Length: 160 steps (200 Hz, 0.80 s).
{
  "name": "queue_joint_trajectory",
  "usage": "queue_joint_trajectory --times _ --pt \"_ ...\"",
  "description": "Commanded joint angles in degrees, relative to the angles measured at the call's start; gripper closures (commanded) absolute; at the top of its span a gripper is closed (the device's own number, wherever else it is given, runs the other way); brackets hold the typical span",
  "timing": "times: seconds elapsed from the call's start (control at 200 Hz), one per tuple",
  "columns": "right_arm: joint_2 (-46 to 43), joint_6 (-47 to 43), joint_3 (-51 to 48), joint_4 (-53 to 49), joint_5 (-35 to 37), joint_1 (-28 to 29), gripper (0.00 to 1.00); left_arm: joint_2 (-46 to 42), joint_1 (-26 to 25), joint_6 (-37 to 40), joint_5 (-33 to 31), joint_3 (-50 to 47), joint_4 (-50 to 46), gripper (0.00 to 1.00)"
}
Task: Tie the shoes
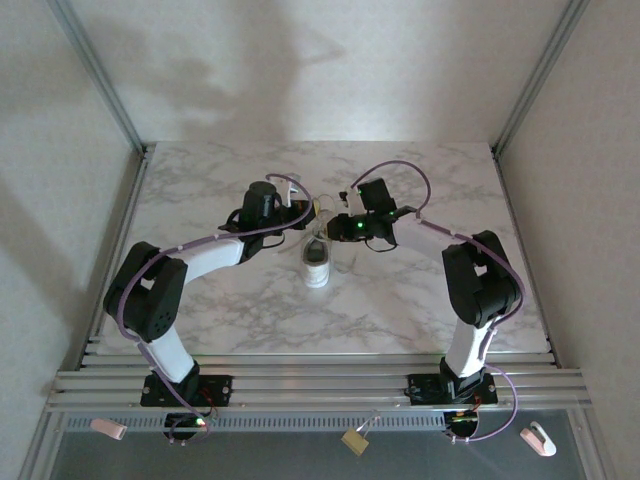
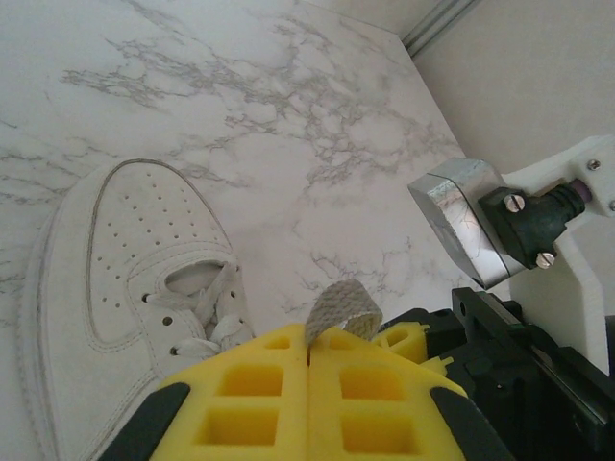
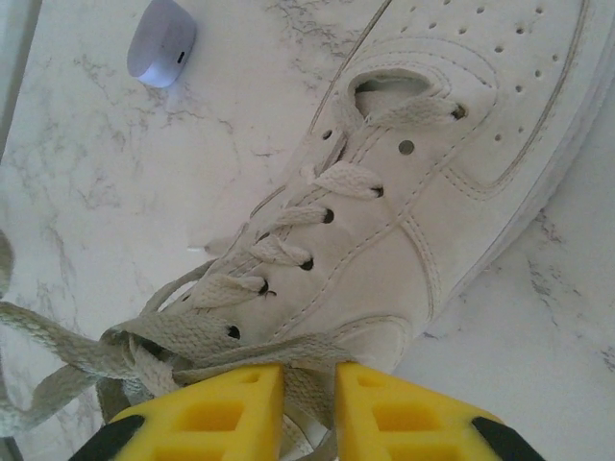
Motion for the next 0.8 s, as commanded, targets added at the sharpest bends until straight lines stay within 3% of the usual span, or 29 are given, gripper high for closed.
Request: queue_joint_trajectory --times 0.0,0.666,0.796 --pt "1.38 0.03 1.34 2.19 -3.92 -0.18 0.77 0.71 -0.32 0.54 1.30 0.96 0.62 1.00" --pt "0.49 -0.19 -1.48 4.84 -7.46 -0.44 0.77 0.76 -0.28 0.05 1.89 0.77 1.23 1.00" --pt "0.91 0.38 -1.72 5.91 -8.94 -0.45 0.81 0.52 -0.32 0.30 1.81 0.61 1.06 1.00"
